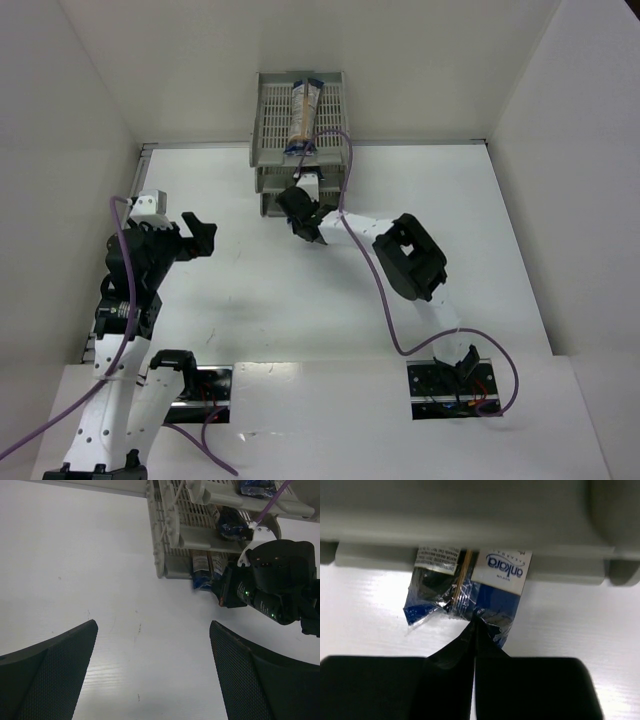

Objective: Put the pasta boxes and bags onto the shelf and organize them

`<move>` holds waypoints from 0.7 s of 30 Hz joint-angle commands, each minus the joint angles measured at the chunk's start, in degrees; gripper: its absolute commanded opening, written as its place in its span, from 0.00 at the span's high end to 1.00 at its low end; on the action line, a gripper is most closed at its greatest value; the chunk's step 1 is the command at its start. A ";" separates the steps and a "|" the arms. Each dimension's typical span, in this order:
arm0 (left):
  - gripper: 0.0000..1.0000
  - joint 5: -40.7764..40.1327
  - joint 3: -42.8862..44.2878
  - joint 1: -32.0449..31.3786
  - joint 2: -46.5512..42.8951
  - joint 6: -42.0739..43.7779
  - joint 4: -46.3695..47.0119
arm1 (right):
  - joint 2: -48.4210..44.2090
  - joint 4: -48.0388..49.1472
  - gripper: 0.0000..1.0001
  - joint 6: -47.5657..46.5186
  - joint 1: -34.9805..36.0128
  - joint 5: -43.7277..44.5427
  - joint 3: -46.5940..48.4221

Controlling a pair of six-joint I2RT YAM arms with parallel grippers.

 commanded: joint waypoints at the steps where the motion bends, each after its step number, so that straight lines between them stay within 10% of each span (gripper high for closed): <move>1: 0.00 0.16 -0.20 0.47 0.32 1.15 2.28 | 2.32 2.23 1.00 -3.04 -1.93 5.29 3.71; 17: 0.00 0.16 -0.20 0.47 0.33 1.15 2.28 | -2.49 8.38 1.00 -7.87 -1.93 7.15 -1.55; 21: 0.00 0.16 -0.20 0.47 0.33 1.15 2.28 | -11.78 14.06 0.78 -10.68 1.67 5.64 -12.51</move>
